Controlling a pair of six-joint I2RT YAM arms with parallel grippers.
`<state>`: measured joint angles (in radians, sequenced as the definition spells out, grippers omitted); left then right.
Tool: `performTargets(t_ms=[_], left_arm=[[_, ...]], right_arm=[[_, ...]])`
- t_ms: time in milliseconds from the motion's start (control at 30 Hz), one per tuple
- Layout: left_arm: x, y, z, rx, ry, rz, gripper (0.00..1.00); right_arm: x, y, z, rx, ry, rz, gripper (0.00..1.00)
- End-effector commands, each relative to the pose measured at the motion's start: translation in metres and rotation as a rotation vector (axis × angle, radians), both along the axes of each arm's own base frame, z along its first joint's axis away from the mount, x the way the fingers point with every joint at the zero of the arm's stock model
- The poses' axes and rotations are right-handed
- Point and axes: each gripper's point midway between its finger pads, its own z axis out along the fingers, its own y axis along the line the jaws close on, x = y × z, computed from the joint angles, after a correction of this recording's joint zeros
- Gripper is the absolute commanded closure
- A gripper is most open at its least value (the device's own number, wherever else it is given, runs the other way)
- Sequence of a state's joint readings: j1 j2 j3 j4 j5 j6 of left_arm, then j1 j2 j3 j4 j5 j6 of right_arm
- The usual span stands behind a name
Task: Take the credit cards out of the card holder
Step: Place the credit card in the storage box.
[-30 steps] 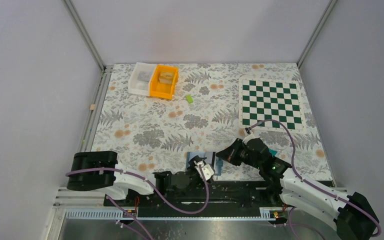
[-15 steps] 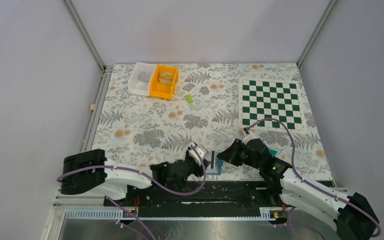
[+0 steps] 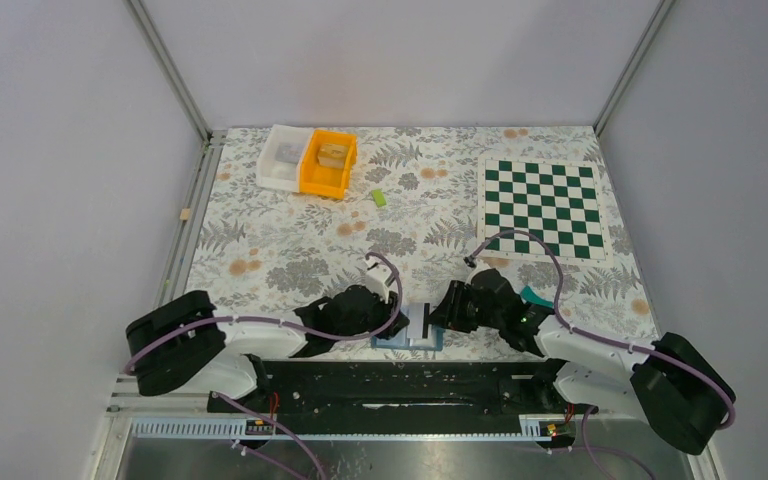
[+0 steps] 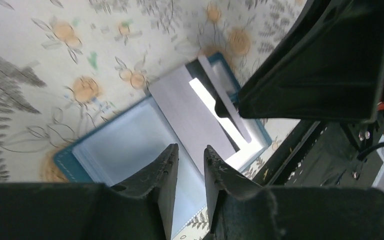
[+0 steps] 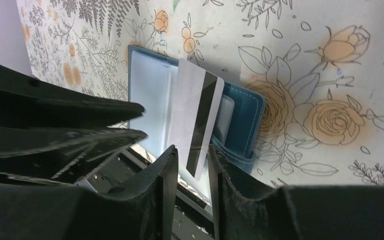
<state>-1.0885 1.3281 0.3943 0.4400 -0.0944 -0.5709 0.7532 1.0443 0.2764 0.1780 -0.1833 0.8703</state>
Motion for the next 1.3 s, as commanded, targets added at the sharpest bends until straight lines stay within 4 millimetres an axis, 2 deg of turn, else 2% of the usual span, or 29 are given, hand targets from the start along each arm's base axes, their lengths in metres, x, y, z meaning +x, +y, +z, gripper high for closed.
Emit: performTargets(t_ms=[0,133,367,600,667,833,933,967,1067,1133,1267], left_arm=[[-0.010,-0.024,0.005,-0.091,0.096,-0.075,0.77],[-0.012,-0.021,-0.013,-0.070,0.146,-0.069,0.84],[-0.015,-0.010,-0.035,-0.034,0.188,-0.044,0.89],[-0.017,-0.011,-0.038,-0.041,0.204,-0.053,0.94],[-0.017,-0.010,-0.038,-0.039,0.205,-0.052,0.94],[-0.015,-0.008,-0.040,-0.031,0.209,-0.040,0.95],[-0.015,-0.009,-0.039,-0.033,0.213,-0.040,0.94],[-0.014,-0.009,-0.039,-0.034,0.215,-0.040,0.94],[-0.014,-0.010,-0.032,-0.050,0.221,-0.040,0.92],[-0.013,-0.010,-0.021,-0.070,0.217,-0.041,0.87],[-0.001,0.002,0.013,-0.055,0.114,-0.023,0.67]], right_arm=[[0.017,0.015,0.018,0.027,-0.080,0.041,0.64],[0.019,0.013,0.004,-0.008,-0.062,0.031,0.60],[0.022,0.009,-0.014,-0.059,-0.049,0.025,0.55],[0.019,0.020,-0.016,0.014,-0.028,0.044,0.54],[0.019,0.023,-0.013,0.053,-0.037,0.047,0.57],[0.015,0.027,-0.005,0.103,-0.049,0.074,0.72],[0.011,0.030,0.000,0.129,-0.052,0.106,0.75],[0.010,0.031,0.002,0.136,-0.051,0.115,0.78],[0.008,0.030,0.005,0.145,-0.058,0.121,0.98],[0.012,0.026,0.009,0.141,-0.068,0.110,1.00],[0.021,0.018,0.030,0.159,-0.033,0.035,1.00]])
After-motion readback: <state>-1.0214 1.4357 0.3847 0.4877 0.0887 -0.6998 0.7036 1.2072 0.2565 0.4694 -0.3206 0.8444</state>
